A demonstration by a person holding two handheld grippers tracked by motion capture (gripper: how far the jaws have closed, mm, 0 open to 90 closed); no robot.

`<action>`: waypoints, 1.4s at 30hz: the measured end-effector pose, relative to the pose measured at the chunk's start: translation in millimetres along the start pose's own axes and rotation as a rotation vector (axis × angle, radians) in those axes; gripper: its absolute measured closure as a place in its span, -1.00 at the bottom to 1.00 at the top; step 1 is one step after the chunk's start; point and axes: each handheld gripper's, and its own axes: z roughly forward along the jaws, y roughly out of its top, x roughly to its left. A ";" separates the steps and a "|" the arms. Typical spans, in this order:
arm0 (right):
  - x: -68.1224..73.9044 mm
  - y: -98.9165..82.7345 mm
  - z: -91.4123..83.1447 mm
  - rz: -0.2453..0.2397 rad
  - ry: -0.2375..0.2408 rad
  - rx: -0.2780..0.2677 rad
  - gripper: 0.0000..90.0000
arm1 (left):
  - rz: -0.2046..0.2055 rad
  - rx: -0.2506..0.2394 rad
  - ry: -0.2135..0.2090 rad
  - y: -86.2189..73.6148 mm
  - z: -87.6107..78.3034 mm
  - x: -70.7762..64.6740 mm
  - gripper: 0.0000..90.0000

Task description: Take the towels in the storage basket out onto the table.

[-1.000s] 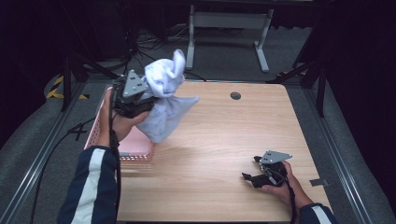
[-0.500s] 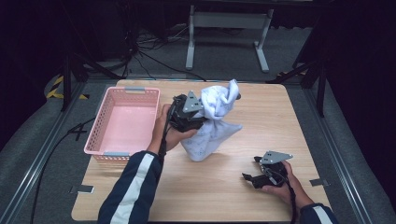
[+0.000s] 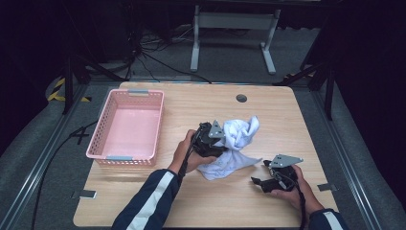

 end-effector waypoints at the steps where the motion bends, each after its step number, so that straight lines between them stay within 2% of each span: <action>1: -0.2 -0.1 -0.2 0.002 -0.001 0.001 -0.66 | -0.012 -0.002 -0.001 -2.0 2.4 -1.2 0.24; 3: -1.3 -0.4 -0.7 0.008 -0.006 0.003 -0.66 | -0.044 -0.009 -0.038 -6.1 6.4 -0.8 0.12; 4: -2.0 -0.7 -0.4 0.007 -0.011 0.000 -0.66 | -0.051 0.000 -0.030 -7.1 8.8 -0.8 0.04; 6: -2.5 -0.4 -0.6 0.009 -0.007 0.003 -0.66 | -0.069 0.003 -0.030 -7.4 10.4 -0.4 -0.34; 8: -3.4 0.2 -1.1 0.006 -0.008 0.011 -0.65 | -0.104 -0.039 -0.012 -6.1 6.7 0.0 -0.56; 9: -3.7 0.3 -1.7 0.010 -0.007 0.017 -0.65 | -0.101 -0.063 -0.008 -4.6 2.0 0.9 -0.62; 12: -5.9 0.3 -4.2 0.014 -0.010 0.035 -0.64 | -0.108 -0.137 0.017 2.5 -18.8 3.9 -0.64; 13: -7.1 0.3 -5.6 0.014 -0.013 0.044 -0.61 | -0.102 -0.142 0.018 4.7 -26.2 5.0 -0.64; 14: -7.1 0.3 -5.6 0.014 -0.013 0.044 -0.61 | -0.102 -0.142 0.018 4.7 -26.2 5.0 -0.63; 17: -8.9 0.6 -9.8 0.011 -0.014 0.059 -0.44 | -0.074 -0.165 0.009 6.2 -43.8 -0.3 -0.62; 18: -9.4 1.1 -11.9 0.006 -0.019 0.059 -0.40 | -0.035 -0.145 0.013 5.1 -48.4 -3.4 -0.58; 19: -10.0 1.6 -15.0 0.010 -0.013 0.047 -0.38 | -0.014 -0.125 0.003 2.2 -51.9 -9.6 -0.56; 22: -14.1 4.7 -27.8 0.043 0.016 -0.023 -0.29 | 0.052 -0.063 0.015 -9.1 -56.1 -25.9 -0.47; 23: -15.5 6.3 -32.0 0.053 0.015 -0.045 -0.24 | 0.070 -0.040 0.009 -14.1 -57.6 -32.0 -0.45; 25: -17.7 11.2 -40.5 0.074 0.006 -0.088 -0.19 | 0.103 -0.006 -0.010 -24.2 -58.5 -41.9 -0.24; 26: -18.1 13.7 -43.7 0.069 0.001 -0.102 -0.16 | 0.118 -0.001 -0.028 -30.3 -58.2 -46.3 -0.22; 27: -18.6 17.3 -48.5 0.064 -0.013 -0.126 -0.15 | 0.111 0.014 -0.054 -38.3 -56.4 -50.9 -0.19; 29: -21.1 27.1 -57.1 0.075 -0.031 -0.177 -0.16 | 0.111 0.054 -0.046 -49.3 -48.7 -55.5 -0.24; 30: -21.5 35.4 -59.1 0.058 -0.033 -0.193 -0.18 | 0.088 0.069 -0.046 -55.0 -43.6 -56.5 -0.28; 32: -20.2 48.1 -57.2 0.033 -0.027 -0.205 -0.25 | 0.071 0.084 -0.039 -64.4 -32.7 -54.6 -0.34; 33: -19.5 57.1 -52.5 0.013 -0.001 -0.206 -0.29 | 0.042 0.086 -0.053 -69.0 -25.9 -53.2 -0.38; 34: -19.0 64.6 -46.9 -0.007 0.002 -0.202 -0.31 | 0.035 0.113 -0.053 -71.3 -21.0 -52.1 -0.38; 35: -18.7 70.5 -42.6 -0.020 -0.002 -0.197 -0.35 | 0.042 0.134 -0.027 -73.9 -14.2 -51.5 -0.38; 36: -20.1 85.4 -29.8 -0.034 0.021 -0.202 -0.44 | 0.021 0.139 -0.045 -78.1 -5.4 -50.2 -0.37; 37: -20.1 85.4 -29.8 -0.034 0.021 -0.202 -0.44 | 0.021 0.139 -0.045 -78.1 -5.4 -50.2 -0.37; 38: -19.8 98.3 -16.7 -0.063 0.056 -0.191 -0.45 | 0.034 0.150 0.009 -79.3 0.0 -50.9 -0.30; 40: -16.7 108.9 -5.8 -0.086 0.104 -0.190 -0.47 | 0.015 0.133 -0.010 -79.9 2.8 -47.5 -0.22; 42: -10.0 115.8 -2.3 -0.121 0.135 -0.201 -0.44 | 0.015 0.116 0.004 -80.7 3.2 -45.0 -0.11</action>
